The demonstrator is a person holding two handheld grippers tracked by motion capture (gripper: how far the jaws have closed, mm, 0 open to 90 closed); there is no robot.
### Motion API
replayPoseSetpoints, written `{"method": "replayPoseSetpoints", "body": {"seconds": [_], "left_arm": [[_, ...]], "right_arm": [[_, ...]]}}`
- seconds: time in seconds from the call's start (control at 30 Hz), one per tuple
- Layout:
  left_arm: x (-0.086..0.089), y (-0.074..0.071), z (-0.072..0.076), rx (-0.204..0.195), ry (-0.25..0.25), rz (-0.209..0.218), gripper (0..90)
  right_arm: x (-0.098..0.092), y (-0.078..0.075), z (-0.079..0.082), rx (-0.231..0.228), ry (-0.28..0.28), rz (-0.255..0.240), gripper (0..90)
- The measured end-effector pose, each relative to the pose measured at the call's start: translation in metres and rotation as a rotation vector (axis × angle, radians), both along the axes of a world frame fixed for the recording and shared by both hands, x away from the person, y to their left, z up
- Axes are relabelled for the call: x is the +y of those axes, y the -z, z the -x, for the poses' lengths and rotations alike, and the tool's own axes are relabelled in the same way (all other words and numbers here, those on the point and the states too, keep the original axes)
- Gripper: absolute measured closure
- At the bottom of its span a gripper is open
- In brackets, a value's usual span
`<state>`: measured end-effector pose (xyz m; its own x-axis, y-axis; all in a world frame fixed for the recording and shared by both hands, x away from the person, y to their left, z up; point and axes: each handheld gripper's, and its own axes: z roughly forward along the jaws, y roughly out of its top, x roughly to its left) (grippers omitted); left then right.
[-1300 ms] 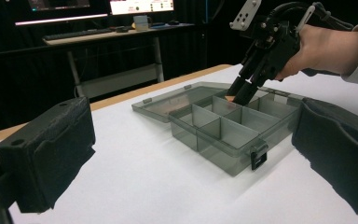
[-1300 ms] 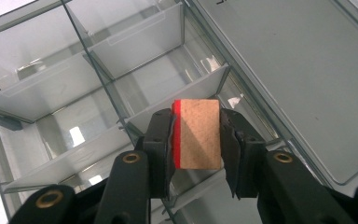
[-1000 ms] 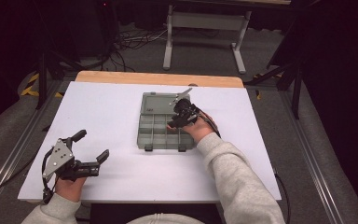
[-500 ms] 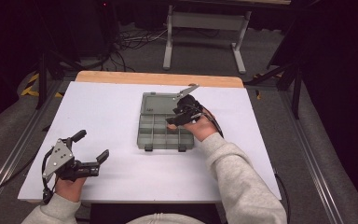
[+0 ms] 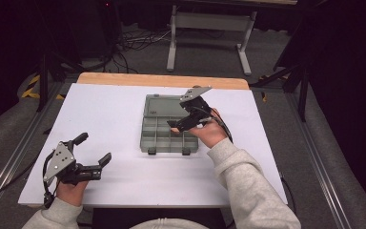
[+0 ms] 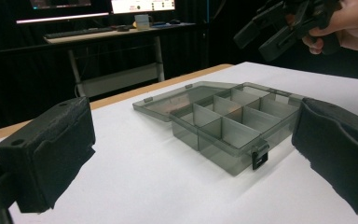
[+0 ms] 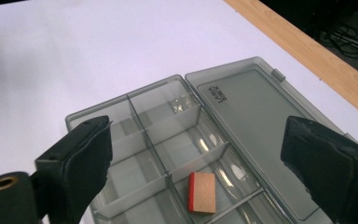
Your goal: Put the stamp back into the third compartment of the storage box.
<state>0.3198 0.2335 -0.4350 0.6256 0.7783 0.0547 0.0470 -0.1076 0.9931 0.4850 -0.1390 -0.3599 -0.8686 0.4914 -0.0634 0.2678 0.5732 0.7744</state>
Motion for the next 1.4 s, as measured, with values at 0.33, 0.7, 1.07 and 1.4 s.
{"method": "replayPoseSetpoints", "body": {"seconds": [0.33,0.7,1.07,1.4], "left_arm": [[0.000,0.000,0.000,0.000,-0.003,0.000,0.3],[0.000,0.000,0.001,-0.001,-0.002,-0.001,0.3],[0.000,0.000,0.001,0.000,-0.002,-0.001,0.3],[0.000,-0.001,0.000,-0.001,-0.005,-0.001,0.3]], "right_arm": [[-0.001,-0.013,0.016,-0.057,-0.001,-0.029,0.3],[-0.008,-0.018,0.035,-0.089,-0.032,-0.062,0.2],[-0.025,-0.023,0.056,-0.124,-0.029,-0.101,0.2],[-0.046,-0.025,0.076,-0.148,-0.021,-0.127,0.2]]}}
